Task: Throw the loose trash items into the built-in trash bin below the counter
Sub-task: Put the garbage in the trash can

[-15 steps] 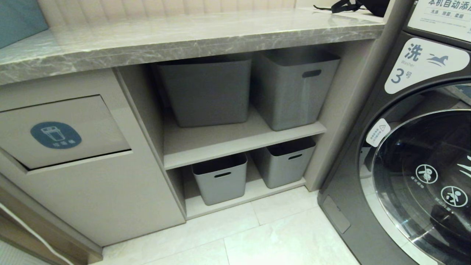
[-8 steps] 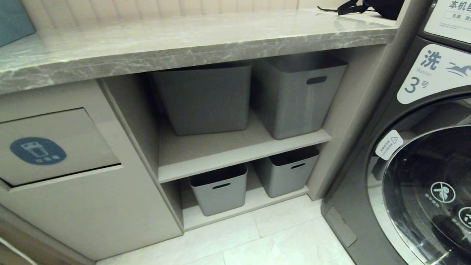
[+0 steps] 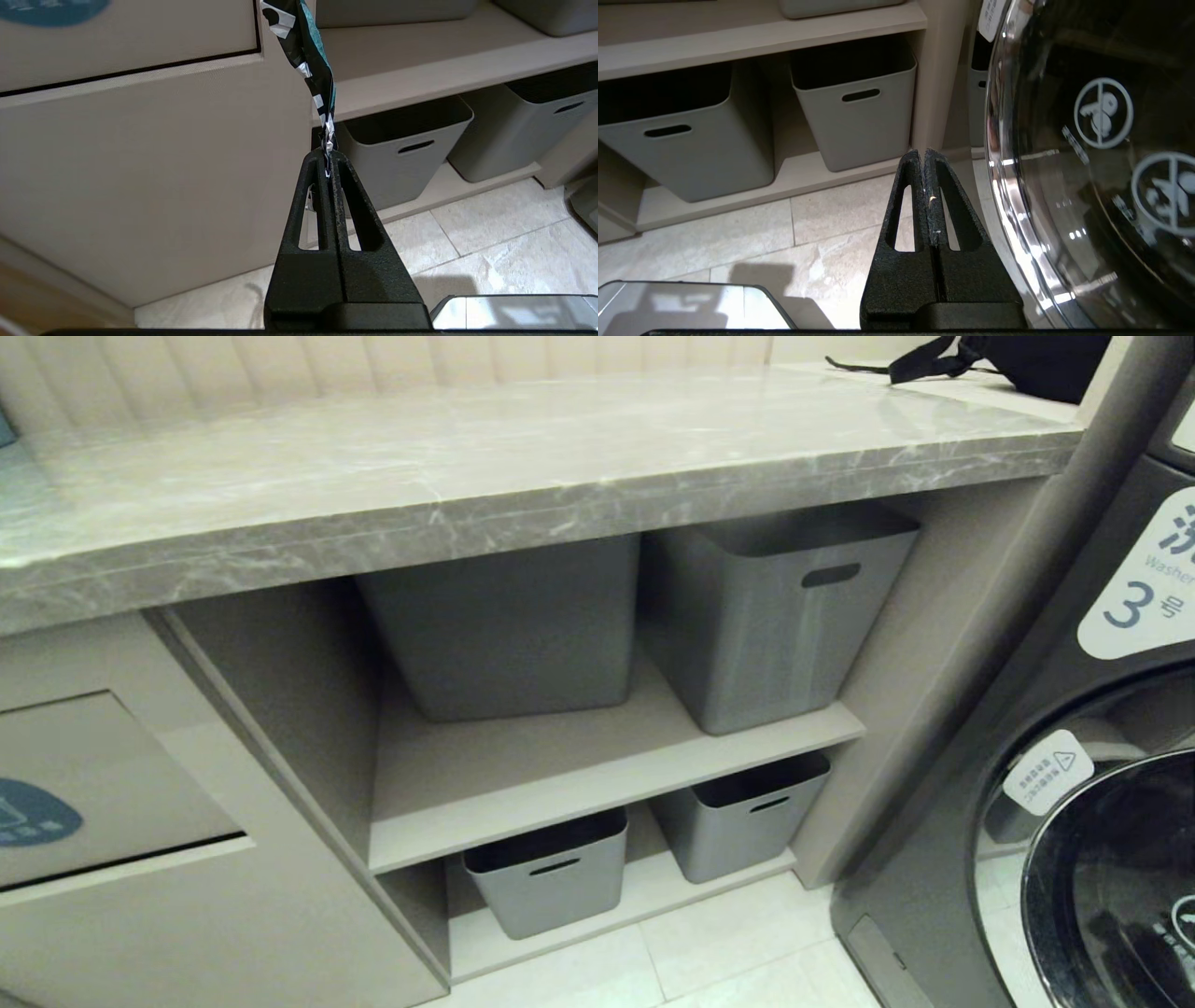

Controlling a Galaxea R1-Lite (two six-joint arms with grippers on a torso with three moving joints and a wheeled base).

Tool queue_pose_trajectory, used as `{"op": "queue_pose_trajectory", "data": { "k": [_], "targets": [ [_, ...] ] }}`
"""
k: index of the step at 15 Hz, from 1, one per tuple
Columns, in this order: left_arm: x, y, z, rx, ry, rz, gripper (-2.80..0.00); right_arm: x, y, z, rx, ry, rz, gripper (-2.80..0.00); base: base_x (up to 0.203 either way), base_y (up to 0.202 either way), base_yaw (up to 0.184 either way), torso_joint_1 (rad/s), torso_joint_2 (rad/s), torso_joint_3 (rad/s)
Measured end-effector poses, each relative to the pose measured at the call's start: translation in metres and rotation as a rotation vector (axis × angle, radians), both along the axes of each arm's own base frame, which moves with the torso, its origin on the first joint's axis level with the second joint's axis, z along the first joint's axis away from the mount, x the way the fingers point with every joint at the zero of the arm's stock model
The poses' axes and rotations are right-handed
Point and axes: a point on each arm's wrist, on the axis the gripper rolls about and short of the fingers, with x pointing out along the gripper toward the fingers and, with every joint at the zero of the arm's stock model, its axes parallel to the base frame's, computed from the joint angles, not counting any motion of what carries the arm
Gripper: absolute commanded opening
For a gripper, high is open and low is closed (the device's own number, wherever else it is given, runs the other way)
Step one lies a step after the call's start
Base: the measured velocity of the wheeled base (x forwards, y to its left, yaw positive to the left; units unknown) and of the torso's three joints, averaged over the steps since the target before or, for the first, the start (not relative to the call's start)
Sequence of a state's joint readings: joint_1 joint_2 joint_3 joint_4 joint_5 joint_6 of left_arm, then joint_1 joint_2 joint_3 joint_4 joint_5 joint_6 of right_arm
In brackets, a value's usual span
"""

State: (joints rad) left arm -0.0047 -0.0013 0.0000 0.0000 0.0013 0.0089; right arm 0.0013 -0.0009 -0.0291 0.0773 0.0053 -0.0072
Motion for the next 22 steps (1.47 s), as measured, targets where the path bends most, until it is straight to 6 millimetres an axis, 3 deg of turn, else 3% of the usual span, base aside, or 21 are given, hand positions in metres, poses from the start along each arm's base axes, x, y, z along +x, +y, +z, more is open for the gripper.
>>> {"op": "queue_pose_trajectory", "data": {
  "k": [9,12,14,16,17,19,22],
  "targets": [
    [-0.001,0.000,0.005,0.018,-0.011,-0.006,-2.80,0.000,0.000,0.000,0.000,0.000,0.000,-2.80,0.007,0.000,0.000,0.001,0.00,-0.001],
    [-0.006,0.000,0.050,0.002,-0.091,-0.002,-2.80,0.000,0.000,0.000,0.000,0.000,0.000,-2.80,0.000,0.000,0.000,0.000,0.00,0.000],
    [0.006,0.001,0.079,-0.083,-0.045,0.051,-2.80,0.000,0.000,0.000,0.000,0.000,0.000,-2.80,0.000,0.000,0.000,0.000,0.00,0.000],
    [0.030,0.003,0.095,-0.226,0.051,0.152,-2.80,0.000,0.000,0.000,0.000,0.000,0.000,-2.80,0.000,0.000,0.000,0.000,0.00,0.000],
    [0.042,0.004,0.094,-0.316,0.108,0.209,-2.80,0.000,0.000,0.000,0.000,0.000,0.000,-2.80,0.000,0.000,0.000,0.000,0.00,0.000],
    [0.056,0.005,0.068,-0.444,0.247,0.301,-2.80,0.000,0.000,0.000,0.000,0.000,0.000,-2.80,0.000,0.000,0.000,0.000,0.00,0.000],
    [0.060,0.005,0.037,-0.528,0.373,0.373,-2.80,0.000,0.000,0.000,0.000,0.000,0.000,-2.80,0.000,0.000,0.000,0.000,0.00,0.000]
  ]
}}
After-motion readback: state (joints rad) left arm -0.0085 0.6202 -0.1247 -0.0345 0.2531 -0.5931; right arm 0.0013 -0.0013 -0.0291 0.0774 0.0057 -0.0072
